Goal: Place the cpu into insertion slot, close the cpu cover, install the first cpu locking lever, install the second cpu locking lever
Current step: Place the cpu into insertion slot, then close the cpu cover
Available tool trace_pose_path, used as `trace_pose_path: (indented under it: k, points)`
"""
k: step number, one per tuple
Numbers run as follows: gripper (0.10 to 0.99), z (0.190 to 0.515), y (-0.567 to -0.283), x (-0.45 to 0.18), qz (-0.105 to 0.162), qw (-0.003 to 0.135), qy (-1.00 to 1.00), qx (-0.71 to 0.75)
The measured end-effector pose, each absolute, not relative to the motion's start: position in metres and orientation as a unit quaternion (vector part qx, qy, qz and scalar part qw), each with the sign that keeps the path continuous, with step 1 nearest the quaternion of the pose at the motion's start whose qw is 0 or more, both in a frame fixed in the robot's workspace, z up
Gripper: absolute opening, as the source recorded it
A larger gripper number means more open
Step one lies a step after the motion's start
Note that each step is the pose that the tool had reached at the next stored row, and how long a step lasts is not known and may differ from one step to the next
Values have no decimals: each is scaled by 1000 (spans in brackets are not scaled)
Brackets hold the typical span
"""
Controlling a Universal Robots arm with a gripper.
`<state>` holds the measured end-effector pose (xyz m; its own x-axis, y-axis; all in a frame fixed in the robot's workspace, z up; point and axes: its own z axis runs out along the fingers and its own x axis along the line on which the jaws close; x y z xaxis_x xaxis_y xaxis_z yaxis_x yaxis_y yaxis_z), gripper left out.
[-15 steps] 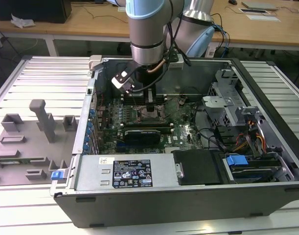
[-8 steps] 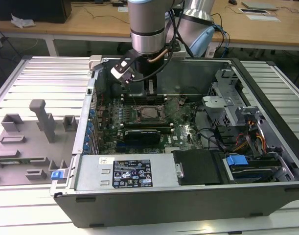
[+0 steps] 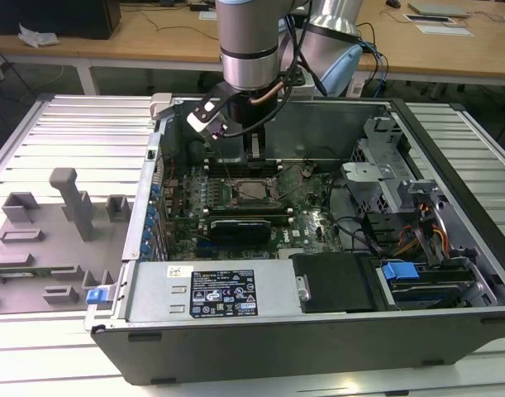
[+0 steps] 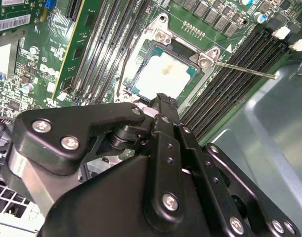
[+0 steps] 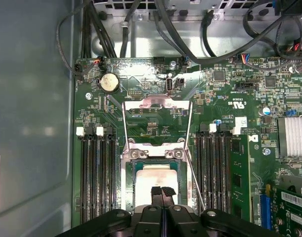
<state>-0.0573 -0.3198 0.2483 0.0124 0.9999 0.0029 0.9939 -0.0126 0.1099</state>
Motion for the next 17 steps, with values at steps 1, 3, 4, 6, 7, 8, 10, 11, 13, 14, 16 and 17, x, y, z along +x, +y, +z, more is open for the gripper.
trace_pose_path:
  k: [1,3,4,6,7,8,10,11,13,14,16,17]
  points:
    - [106,248,-320,-57,40,38,702,710]
    - [106,249,-320,-57,40,38,702,710]
    - [106,249,-320,-57,40,38,702,710]
    - [106,249,-320,-57,40,38,702,710]
    - [106,249,-320,-57,40,38,702,710]
    - [106,249,-320,-57,40,38,702,710]
    - [106,252,-320,-57,39,38,702,710]
    - [106,256,-320,-57,40,38,702,710]
    - [106,257,-320,-57,40,38,702,710]
    - [106,257,-320,-57,39,38,702,710]
    - [106,257,-320,-50,39,38,702,710]
    - [106,257,-321,-44,39,38,702,711]
